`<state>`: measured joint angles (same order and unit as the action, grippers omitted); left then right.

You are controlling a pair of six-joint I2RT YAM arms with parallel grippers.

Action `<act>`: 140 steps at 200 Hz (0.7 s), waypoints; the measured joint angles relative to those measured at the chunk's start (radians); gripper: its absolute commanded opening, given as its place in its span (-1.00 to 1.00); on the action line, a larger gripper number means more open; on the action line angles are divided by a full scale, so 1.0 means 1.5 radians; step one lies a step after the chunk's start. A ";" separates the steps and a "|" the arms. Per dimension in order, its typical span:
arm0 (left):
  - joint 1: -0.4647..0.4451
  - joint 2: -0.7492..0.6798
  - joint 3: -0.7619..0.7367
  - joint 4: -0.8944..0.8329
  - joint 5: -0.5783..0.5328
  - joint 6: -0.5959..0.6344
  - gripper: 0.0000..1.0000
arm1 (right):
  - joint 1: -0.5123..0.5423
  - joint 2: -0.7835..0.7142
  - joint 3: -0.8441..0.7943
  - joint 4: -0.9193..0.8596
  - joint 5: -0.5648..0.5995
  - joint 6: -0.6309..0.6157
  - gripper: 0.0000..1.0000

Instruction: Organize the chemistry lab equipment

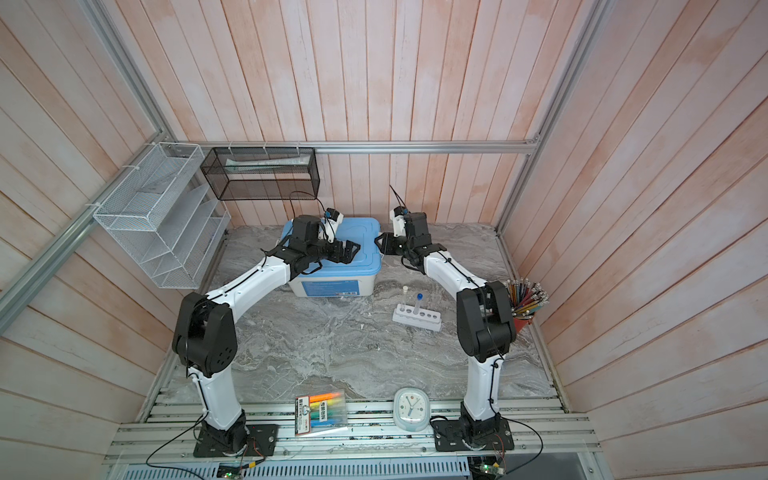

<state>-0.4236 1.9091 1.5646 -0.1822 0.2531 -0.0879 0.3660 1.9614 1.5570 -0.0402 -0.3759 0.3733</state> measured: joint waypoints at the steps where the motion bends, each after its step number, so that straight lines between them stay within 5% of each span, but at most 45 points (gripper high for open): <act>1: 0.000 0.000 -0.001 0.000 0.000 0.000 1.00 | 0.001 0.000 0.001 -0.002 0.002 -0.001 -0.30; 140: 0.000 -0.003 -0.006 0.008 0.001 -0.002 1.00 | 0.036 0.013 0.086 -0.116 0.104 -0.045 -0.32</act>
<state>-0.4236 1.9053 1.5555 -0.1707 0.2546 -0.0914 0.4198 1.9804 1.6863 -0.2138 -0.2207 0.3061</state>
